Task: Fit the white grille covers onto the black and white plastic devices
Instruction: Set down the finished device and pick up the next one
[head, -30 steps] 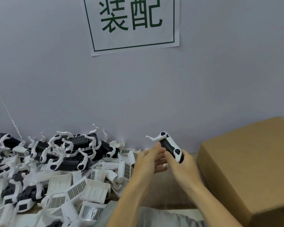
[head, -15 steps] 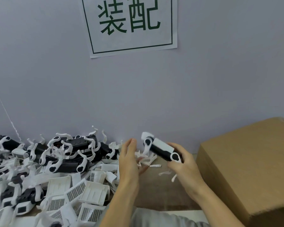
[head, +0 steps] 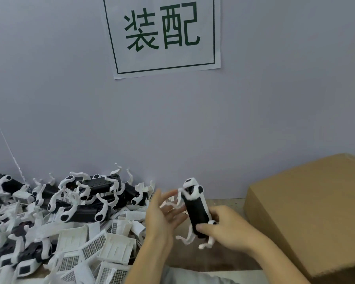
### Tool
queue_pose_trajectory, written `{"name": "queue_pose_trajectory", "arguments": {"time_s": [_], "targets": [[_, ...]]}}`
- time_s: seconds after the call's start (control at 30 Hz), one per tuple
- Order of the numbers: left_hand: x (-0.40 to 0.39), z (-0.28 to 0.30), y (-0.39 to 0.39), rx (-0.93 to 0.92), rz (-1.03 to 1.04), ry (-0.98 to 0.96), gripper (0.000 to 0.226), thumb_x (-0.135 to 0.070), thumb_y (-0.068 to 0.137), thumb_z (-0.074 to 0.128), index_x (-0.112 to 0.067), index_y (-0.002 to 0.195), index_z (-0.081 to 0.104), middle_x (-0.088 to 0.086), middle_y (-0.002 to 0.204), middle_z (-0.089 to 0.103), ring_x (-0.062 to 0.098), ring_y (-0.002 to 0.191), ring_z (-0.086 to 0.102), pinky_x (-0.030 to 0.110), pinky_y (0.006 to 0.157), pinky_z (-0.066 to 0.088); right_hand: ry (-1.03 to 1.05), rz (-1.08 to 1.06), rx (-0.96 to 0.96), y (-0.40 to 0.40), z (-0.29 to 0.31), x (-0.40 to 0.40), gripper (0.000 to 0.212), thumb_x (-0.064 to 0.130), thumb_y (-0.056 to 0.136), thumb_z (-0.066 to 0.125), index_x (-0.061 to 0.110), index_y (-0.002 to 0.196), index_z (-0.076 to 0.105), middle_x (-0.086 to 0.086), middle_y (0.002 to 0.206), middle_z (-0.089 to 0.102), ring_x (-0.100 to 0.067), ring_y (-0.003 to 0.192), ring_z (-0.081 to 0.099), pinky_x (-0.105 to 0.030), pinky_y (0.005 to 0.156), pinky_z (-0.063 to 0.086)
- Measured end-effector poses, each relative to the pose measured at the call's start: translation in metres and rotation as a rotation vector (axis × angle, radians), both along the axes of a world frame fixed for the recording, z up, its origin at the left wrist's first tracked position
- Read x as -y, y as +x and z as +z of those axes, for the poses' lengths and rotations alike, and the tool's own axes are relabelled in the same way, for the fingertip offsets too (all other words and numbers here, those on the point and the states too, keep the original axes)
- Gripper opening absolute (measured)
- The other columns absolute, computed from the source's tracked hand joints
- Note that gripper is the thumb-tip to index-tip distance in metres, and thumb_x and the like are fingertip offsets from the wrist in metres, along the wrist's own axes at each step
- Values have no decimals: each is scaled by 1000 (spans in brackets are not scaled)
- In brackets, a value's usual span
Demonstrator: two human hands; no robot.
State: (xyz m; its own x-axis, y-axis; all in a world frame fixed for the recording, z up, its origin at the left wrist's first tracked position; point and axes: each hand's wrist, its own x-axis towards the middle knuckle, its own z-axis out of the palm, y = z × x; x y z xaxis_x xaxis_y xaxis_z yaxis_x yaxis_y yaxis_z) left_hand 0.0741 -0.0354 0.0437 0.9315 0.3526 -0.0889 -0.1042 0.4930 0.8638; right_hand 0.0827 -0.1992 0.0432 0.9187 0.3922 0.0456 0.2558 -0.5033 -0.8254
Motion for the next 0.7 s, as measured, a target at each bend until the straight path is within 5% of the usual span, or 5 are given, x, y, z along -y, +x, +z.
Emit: {"name": "queue_pose_trajectory", "arguments": {"time_s": [0.2, 0.3, 0.37, 0.5, 0.7], "targets": [[-3, -5, 6, -29, 177, -15, 23, -18, 97, 52, -7, 83, 68, 9, 89, 63, 20, 73, 57, 35, 61, 50, 975, -346, 112, 0, 84, 33, 19, 15, 103, 50, 6, 104, 67, -8, 95, 68, -21, 75, 61, -29, 62, 50], [-5, -4, 8, -32, 213, 3, 23, -13, 96, 49, -8, 83, 68, 6, 83, 61, 18, 67, 56, 31, 54, 49, 1532, -437, 292, -10, 112, 86, 36, 34, 109, 27, 23, 134, 49, -8, 143, 50, -25, 117, 56, -42, 98, 52], [-4, -4, 9, -32, 201, 66, 25, -15, 96, 48, -8, 85, 69, 7, 87, 63, 19, 71, 55, 33, 58, 48, 1650, -495, 229, -14, 108, 111, 48, 44, 108, 19, 21, 149, 32, -16, 156, 33, -30, 126, 52, -45, 110, 44], [0, -4, 10, -20, 154, 351, 24, -10, 98, 49, -10, 88, 70, 11, 97, 67, 23, 80, 59, 37, 65, 49, 1155, -591, 137, -3, 84, 84, 22, 0, 102, 31, 5, 103, 52, -18, 80, 69, -16, 56, 69, -23, 55, 56], [-6, 9, 3, 15, 221, 920, 17, -9, 92, 59, -20, 101, 67, -1, 108, 67, 6, 87, 60, 13, 67, 43, 334, -351, 74, 6, -10, -24, 35, 2, 94, 44, 27, 85, 66, 0, 79, 74, -16, 68, 70, -28, 66, 55]]}}
